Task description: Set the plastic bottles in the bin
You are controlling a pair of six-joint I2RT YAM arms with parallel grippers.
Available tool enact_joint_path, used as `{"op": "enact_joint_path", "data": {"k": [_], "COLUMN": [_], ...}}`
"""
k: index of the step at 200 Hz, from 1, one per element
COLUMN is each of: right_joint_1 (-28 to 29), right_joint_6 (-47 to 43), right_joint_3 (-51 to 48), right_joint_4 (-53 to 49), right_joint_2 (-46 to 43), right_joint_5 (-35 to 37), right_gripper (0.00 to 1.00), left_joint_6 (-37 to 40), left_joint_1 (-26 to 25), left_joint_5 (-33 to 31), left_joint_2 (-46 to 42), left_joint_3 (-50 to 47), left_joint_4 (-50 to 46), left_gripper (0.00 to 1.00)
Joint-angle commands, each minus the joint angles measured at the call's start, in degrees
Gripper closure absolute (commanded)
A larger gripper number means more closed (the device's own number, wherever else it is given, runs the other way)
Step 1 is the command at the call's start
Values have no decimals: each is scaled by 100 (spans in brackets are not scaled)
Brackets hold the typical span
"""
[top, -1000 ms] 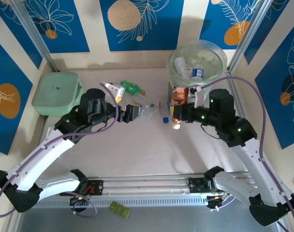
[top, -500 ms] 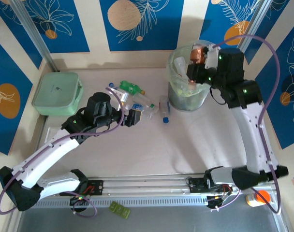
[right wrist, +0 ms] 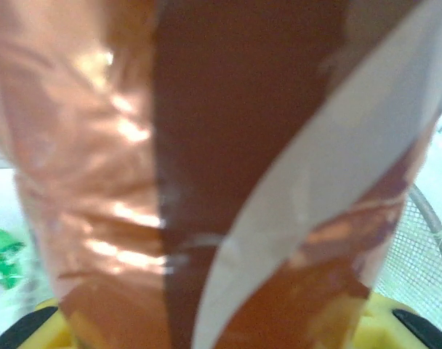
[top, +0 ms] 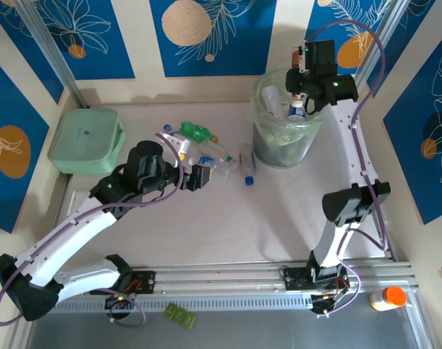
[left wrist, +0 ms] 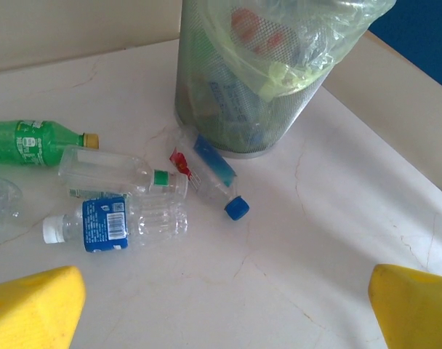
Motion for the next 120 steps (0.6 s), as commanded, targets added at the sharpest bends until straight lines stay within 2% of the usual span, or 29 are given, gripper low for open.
{"op": "enact_joint_path", "data": {"k": [1, 38, 72, 92, 120], "right_joint_1": [-50, -4, 13, 7, -33], "right_joint_6": [-239, -542, -933, -956, -809], "right_joint_3": [330, 522, -53, -163, -362], "right_joint_4": [-194, -335, 41, -27, -72], "right_joint_2": [263, 795, 861, 1048, 1148], "right_joint_5": [625, 1435, 2104, 2222, 2011], "right_gripper": [80, 80, 79, 79, 78], "left_joint_6": [-41, -19, -21, -8, 60], "left_joint_1": [19, 6, 8, 6, 7], "left_joint_5": [-18, -84, -138, -224, -397], "left_joint_2": [-31, -41, -29, -26, -129], "left_joint_3": [-36, -31, -39, -23, -58], "left_joint_4": [157, 163, 183, 148, 140], "left_gripper": [0, 1, 1, 1, 1]}}
